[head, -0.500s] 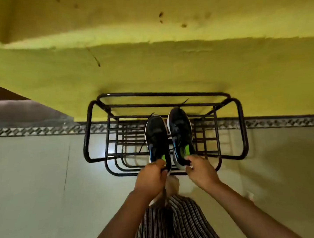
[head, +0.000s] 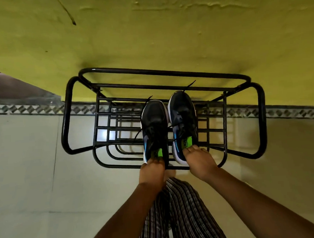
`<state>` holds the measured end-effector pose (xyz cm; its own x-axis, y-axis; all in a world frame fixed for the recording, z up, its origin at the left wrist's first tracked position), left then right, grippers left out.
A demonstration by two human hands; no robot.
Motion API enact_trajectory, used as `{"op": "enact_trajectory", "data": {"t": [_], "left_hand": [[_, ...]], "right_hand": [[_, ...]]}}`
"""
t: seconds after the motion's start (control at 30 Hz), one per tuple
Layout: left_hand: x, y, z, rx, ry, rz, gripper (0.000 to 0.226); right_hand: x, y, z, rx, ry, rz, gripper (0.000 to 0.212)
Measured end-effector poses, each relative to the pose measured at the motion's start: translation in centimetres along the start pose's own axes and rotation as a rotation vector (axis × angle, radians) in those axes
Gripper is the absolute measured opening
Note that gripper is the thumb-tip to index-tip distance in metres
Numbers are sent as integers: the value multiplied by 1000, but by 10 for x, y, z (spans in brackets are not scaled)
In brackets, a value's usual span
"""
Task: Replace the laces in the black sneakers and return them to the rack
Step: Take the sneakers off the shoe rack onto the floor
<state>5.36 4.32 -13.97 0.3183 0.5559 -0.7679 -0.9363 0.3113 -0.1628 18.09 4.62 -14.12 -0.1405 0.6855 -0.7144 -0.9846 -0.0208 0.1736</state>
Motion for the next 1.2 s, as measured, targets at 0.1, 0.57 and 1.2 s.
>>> {"op": "enact_trajectory", "data": {"t": [0.1,0.57,1.2], "left_hand": [[-10,1,16,31,14,24,40],[-108,-8,75,24,-134,46,41],[-239,37,-36,130,-171,-162,37]], "right_hand": [[-7,1,20,10,-46,-26,44],[-103,22,63,48,-12,-39,42],[-221,123,-61,97,-2,-127,39]]}}
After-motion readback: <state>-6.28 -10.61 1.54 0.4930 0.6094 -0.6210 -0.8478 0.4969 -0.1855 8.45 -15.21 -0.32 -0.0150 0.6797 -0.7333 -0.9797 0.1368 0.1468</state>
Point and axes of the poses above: each hand's wrist, its own x-axis towards the middle knuckle, its own z-axis out of the back of the hand, y = z × x, the point moved 8 cm from there along x, towards the middle knuckle, and after that the axes turned 4 degrees about x, right-handed, at the moved point
